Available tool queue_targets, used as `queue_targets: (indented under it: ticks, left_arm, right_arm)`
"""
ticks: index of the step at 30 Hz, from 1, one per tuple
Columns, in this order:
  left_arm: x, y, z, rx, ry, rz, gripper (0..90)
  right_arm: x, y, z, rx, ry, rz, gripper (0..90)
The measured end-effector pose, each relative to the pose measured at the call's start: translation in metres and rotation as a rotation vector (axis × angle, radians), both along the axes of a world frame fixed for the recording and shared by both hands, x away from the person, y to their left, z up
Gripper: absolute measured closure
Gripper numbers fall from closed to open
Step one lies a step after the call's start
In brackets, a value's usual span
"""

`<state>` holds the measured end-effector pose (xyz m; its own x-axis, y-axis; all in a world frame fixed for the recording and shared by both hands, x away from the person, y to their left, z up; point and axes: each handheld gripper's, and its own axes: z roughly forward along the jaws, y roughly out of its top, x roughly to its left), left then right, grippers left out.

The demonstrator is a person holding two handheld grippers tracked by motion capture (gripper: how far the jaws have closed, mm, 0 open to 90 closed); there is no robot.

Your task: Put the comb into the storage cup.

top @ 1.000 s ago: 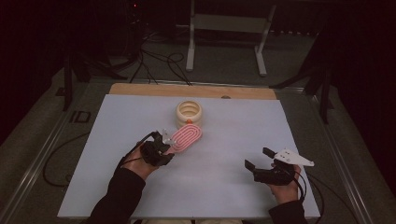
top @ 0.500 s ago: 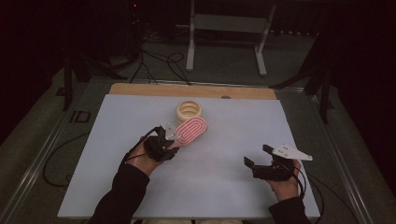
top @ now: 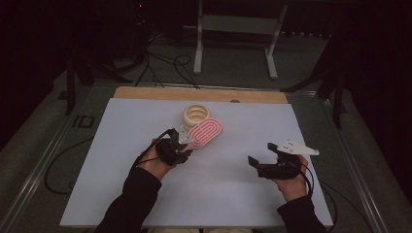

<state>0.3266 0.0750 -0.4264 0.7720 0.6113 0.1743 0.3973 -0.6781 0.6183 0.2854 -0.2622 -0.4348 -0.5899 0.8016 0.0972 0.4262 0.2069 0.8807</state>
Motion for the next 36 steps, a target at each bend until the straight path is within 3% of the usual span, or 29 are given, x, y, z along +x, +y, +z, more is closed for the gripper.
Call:
queue_targets:
  ticks: [10, 15, 26, 36]
  left_arm:
    - [0.001, -0.006, 0.002, -0.011, -0.038, -0.01, 70.3]
    - [0.001, -0.012, 0.003, -0.015, -0.054, -0.019, 70.3]
    - [-0.001, -0.023, 0.001, -0.011, -0.067, -0.044, 70.3]
    - [-0.005, -0.035, 0.002, -0.05, -0.108, -0.058, 70.3]
  right_arm:
    - [0.009, 0.012, 0.009, 0.03, 0.006, 0.02, 7.3]
    - [0.017, 0.021, 0.017, 0.052, 0.037, 0.048, 7.3]
    - [0.027, 0.039, 0.026, 0.077, 0.054, 0.076, 7.3]
    - [0.045, 0.06, 0.029, 0.129, 0.106, 0.087, 7.4]
